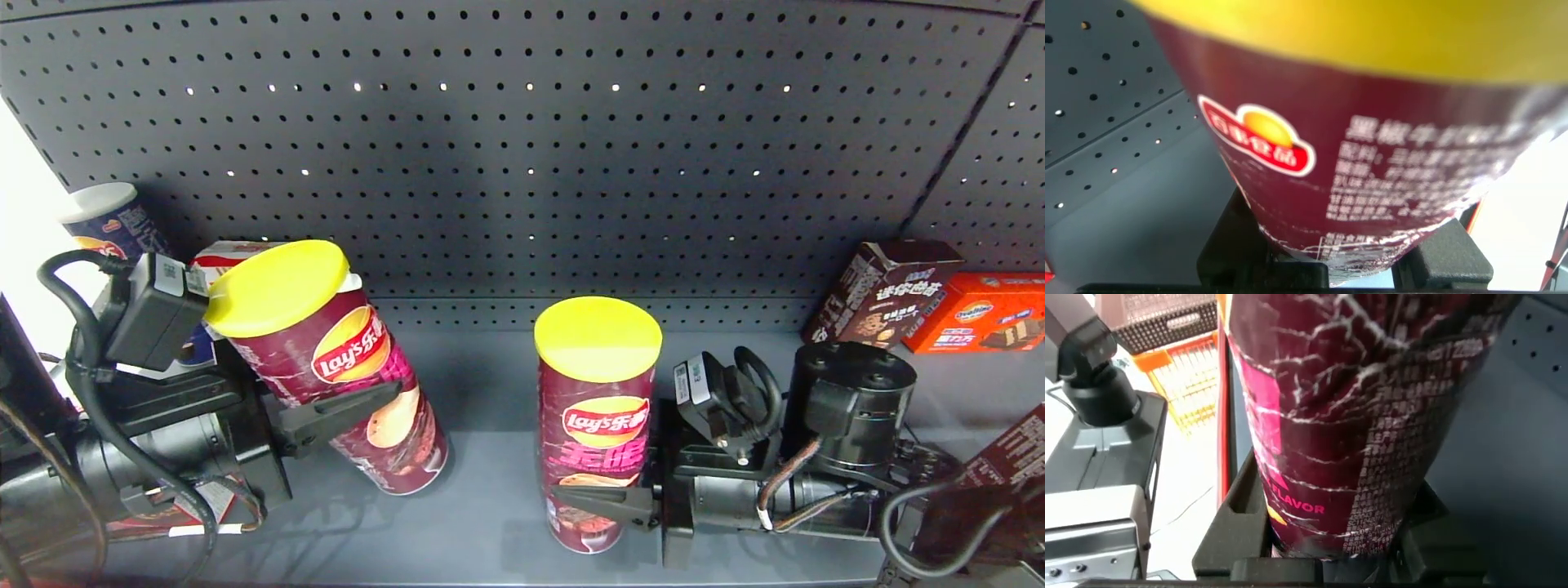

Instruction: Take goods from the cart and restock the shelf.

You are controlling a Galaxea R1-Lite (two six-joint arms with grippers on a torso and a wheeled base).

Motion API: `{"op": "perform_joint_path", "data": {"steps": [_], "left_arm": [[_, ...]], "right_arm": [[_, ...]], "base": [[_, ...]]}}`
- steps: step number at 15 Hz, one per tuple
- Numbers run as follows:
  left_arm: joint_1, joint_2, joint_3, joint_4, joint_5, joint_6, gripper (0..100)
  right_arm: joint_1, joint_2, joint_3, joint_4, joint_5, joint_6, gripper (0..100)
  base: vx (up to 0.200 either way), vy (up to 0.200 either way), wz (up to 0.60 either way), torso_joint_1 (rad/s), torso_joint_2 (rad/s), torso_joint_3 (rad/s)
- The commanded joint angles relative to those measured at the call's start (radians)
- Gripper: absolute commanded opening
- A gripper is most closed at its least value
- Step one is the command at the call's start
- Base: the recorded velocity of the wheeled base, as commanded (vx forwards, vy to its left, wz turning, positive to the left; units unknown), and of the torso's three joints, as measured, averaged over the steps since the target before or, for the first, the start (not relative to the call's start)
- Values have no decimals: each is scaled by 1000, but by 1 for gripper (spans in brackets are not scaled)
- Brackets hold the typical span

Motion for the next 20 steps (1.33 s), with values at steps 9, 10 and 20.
{"op": "perform_joint_path", "data": {"steps": [9,10,20], "left_arm": [[1,1,1,-2,-1,-1,0],[1,1,1,-2,0,0,0],[-2,-2,1,-2,0,0,0]], "right_arm": [[9,-36,44,0,-46,-26,100],[8,-68,56,4,-47,-26,100],[5,-534,153,155,-184,-26,100]], "base": [[0,0,0,0,0,0],[0,0,0,0,0,0],[0,0,0,0,0,0]]}}
